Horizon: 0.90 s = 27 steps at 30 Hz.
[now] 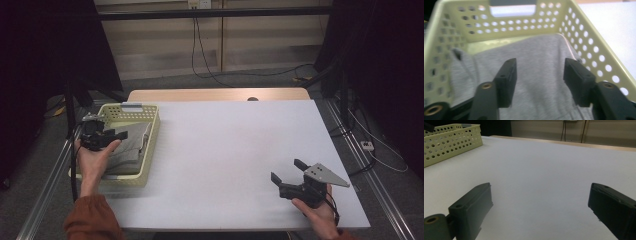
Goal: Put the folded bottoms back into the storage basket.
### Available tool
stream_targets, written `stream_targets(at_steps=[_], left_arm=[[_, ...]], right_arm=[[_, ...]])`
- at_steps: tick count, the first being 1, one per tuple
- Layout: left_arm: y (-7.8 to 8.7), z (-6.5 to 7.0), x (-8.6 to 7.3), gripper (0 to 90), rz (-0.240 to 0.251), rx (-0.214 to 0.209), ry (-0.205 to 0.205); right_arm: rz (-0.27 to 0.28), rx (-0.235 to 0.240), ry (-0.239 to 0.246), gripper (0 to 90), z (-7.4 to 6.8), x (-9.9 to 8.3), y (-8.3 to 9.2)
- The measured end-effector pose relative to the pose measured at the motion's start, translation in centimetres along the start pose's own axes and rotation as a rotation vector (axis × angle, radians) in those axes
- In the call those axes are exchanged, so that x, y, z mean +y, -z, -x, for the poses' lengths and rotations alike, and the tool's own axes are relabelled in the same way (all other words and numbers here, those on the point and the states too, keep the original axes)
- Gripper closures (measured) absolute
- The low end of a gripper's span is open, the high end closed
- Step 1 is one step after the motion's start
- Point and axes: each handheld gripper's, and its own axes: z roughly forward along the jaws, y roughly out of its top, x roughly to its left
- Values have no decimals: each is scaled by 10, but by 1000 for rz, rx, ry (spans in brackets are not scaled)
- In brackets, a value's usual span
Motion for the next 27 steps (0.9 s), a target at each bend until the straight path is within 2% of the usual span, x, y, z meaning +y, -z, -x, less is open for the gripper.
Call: stream_targets(at_steps=[2,4,6,8,11,13,15,18,22,25,27], left_arm=[[-3,5,2,513,-4,-22,-30],[-4,11,4,557,-17,-18,-55],[-8,15,6,657,-25,-16,-77],[-11,18,8,749,-38,-12,-77],[-17,19,8,847,-73,25,-76],[-21,17,7,893,-89,21,-56],[-25,16,6,899,-118,11,-36],[-31,18,3,900,-160,67,-55],[-40,17,0,900,-218,75,-54],[-44,16,-2,900,-247,72,-49],[-46,16,-2,862,-249,85,-41]], right_arm=[[0,0,1,48,0,0,0],[-1,-1,-3,48,0,0,0],[-1,-2,-1,49,0,0,0],[0,-1,2,49,0,0,0],[0,-2,-1,48,0,0,0],[1,-2,0,49,0,0,0],[-2,-2,-3,49,0,0,0],[-1,-1,-2,49,0,0,0],[-1,-1,-2,49,0,0,0],[0,-2,-3,50,0,0,0],[-2,-4,-2,50,0,-1,0]])
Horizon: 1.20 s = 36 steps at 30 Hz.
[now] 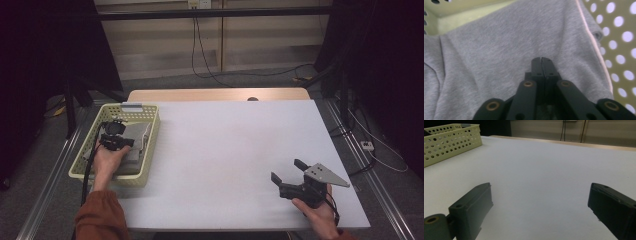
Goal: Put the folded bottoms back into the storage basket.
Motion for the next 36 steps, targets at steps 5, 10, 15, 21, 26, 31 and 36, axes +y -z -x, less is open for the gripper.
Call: stream_targets(at_steps=[5,10,15,21,26,31,36], left_arm=[[-6,0,-1,866,-29,-22,-9],[-7,0,-1,874,-36,-49,-24],[-8,2,-1,896,-38,-95,-43],[-9,2,-1,897,-38,-103,-38],[-9,4,-1,899,-36,-131,-46],[-9,3,0,898,-38,-141,-59],[-9,3,-1,893,-29,-144,-44]], right_arm=[[0,-2,4,52,0,0,0],[0,-2,3,53,-1,0,0],[-1,-5,1,53,0,0,0],[-1,-3,2,54,0,0,0],[-1,-4,2,54,0,0,0],[0,-3,2,54,-1,0,0],[-1,-1,2,54,0,0,0]])
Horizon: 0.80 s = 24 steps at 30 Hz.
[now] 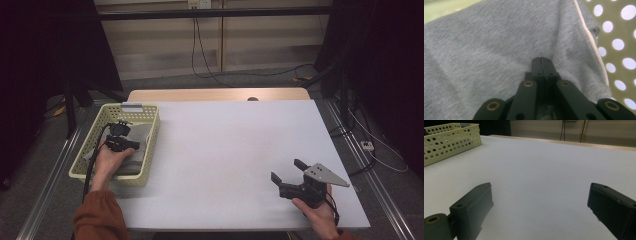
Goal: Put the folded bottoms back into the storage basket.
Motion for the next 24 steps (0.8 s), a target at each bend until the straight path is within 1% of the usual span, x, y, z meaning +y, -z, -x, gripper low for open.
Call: stream_targets(at_steps=[1,2,4,7,9,13,16,18,19,21,22,23,24], left_arm=[[1,-1,0,883,1,-6,20],[1,-2,0,871,-1,-14,31],[2,-3,0,860,6,-11,29],[3,-3,0,817,17,-13,41],[5,-3,1,761,25,-20,40],[7,-3,1,695,44,-21,51],[8,-3,1,640,56,-10,46],[9,-2,1,595,68,6,40],[10,-2,1,571,63,4,37],[11,0,1,520,63,16,36],[12,0,1,495,57,24,18],[12,0,1,473,60,29,14],[12,1,1,451,72,32,20]], right_arm=[[0,1,0,55,0,0,0],[0,1,1,55,0,0,0],[-6,4,1,55,1,-1,-1],[-8,5,0,56,1,-1,-2],[-8,6,-1,56,1,-1,-2],[-10,7,-3,55,2,-1,-2],[-9,8,-3,55,2,-1,-2],[-9,9,-4,56,2,-1,-2],[-9,9,-5,55,1,-1,-3],[-9,8,-5,55,2,-1,-2],[-8,6,-5,55,2,-2,-2],[-9,5,-8,55,2,-2,-2],[-7,4,-8,55,3,-2,-2]])
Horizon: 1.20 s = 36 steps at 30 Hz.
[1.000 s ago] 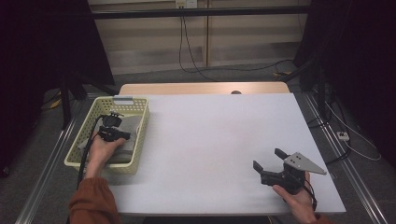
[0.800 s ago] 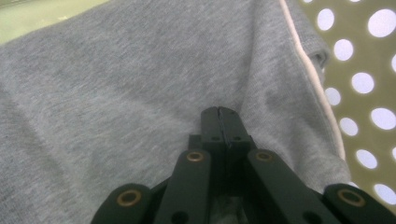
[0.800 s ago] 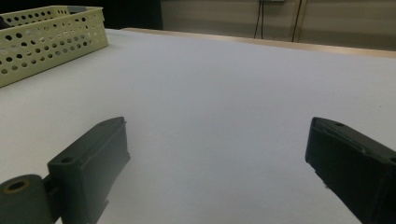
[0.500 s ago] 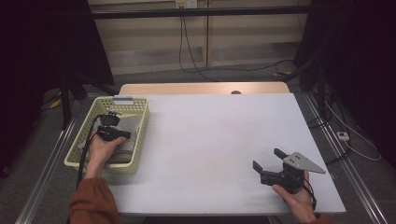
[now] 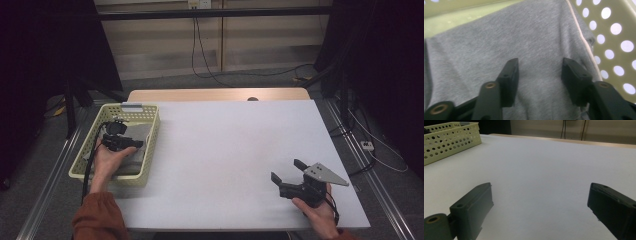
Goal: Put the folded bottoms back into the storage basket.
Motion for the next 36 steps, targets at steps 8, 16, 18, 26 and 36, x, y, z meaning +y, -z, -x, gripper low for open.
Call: stream_targets(at_steps=[8,16,18,26,36], left_arm=[[5,0,1,248,55,9,-19],[9,2,4,148,99,76,-29],[14,1,4,103,129,85,-41],[30,-1,1,58,254,65,-54],[45,2,-1,50,350,33,-86]], right_arm=[[-5,1,-6,55,2,-1,-1],[-10,4,-5,56,1,-2,-2],[-13,6,-3,56,1,-2,-2],[-6,5,6,56,1,-1,-2],[-8,5,10,56,-1,0,-2]])
